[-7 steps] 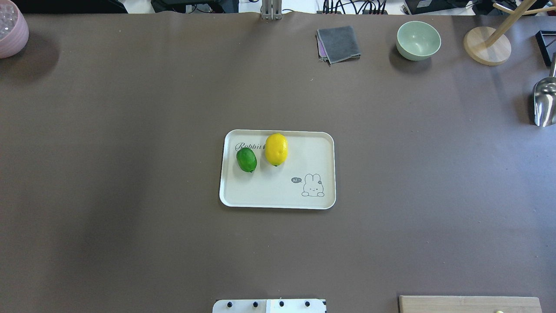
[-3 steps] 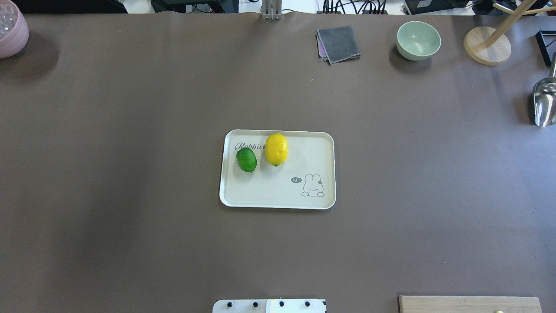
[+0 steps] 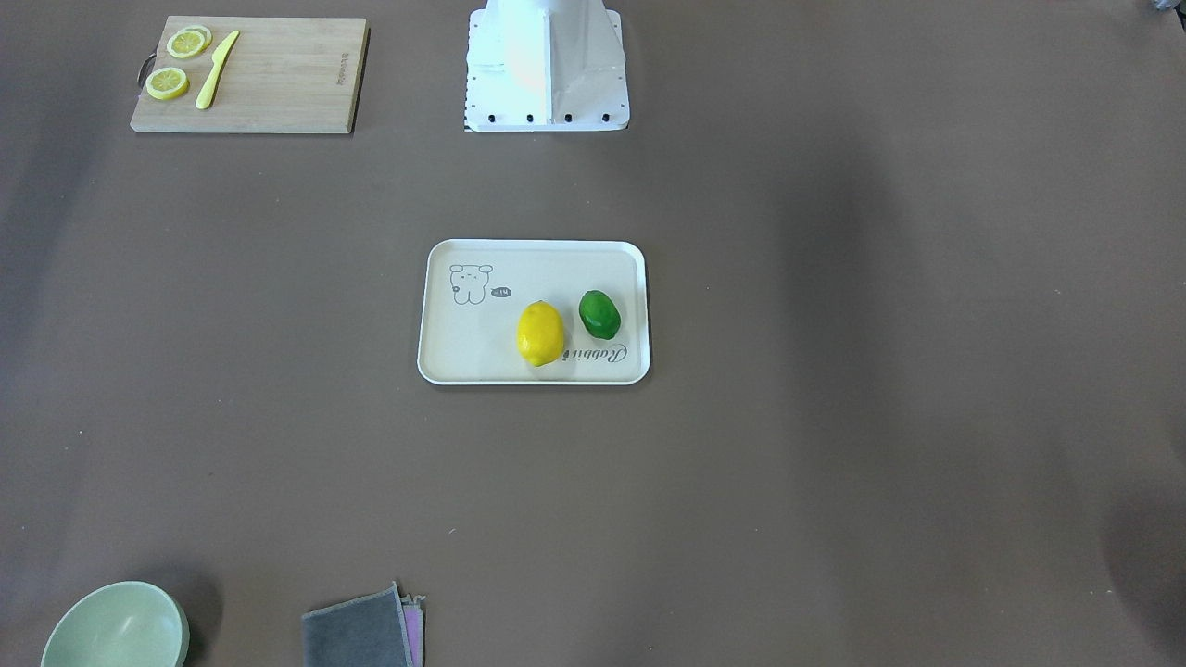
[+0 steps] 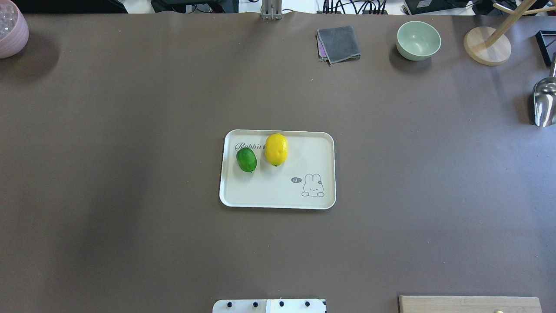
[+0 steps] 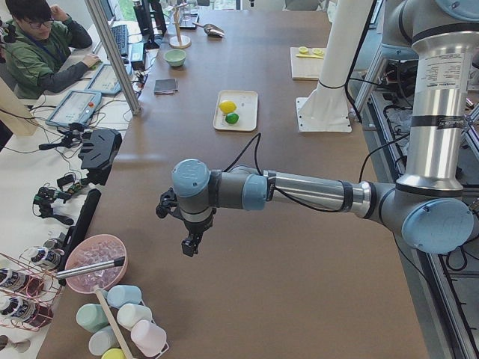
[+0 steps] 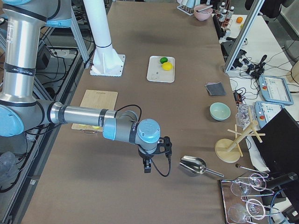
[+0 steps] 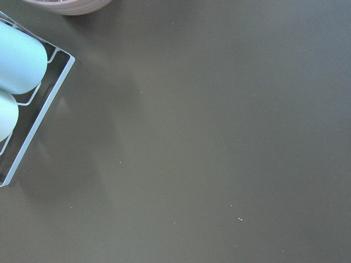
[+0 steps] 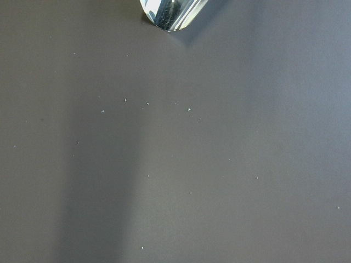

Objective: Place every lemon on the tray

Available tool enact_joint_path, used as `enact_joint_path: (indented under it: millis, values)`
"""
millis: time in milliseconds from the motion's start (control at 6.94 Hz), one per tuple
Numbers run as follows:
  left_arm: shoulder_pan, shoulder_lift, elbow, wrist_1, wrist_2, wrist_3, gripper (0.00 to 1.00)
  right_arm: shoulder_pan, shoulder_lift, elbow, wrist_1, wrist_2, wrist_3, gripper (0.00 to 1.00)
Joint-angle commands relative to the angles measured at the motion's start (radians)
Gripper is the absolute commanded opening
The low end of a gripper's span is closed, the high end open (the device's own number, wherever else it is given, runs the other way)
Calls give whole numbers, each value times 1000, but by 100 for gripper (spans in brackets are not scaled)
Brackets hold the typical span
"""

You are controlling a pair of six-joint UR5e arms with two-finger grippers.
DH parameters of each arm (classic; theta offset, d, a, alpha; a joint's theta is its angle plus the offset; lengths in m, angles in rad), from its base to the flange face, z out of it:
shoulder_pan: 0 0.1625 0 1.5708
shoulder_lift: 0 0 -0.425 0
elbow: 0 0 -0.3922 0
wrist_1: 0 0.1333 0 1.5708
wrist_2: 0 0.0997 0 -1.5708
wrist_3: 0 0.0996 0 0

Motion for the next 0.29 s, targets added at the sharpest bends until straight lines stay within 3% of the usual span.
enact_joint_path:
  millis: [0,144]
  values:
    - [0,-1,5,-14,0,0,98,0,0,1,0,1,1,100]
    - [0,-1,3,-14,0,0,98,0,0,0,0,1,0,100]
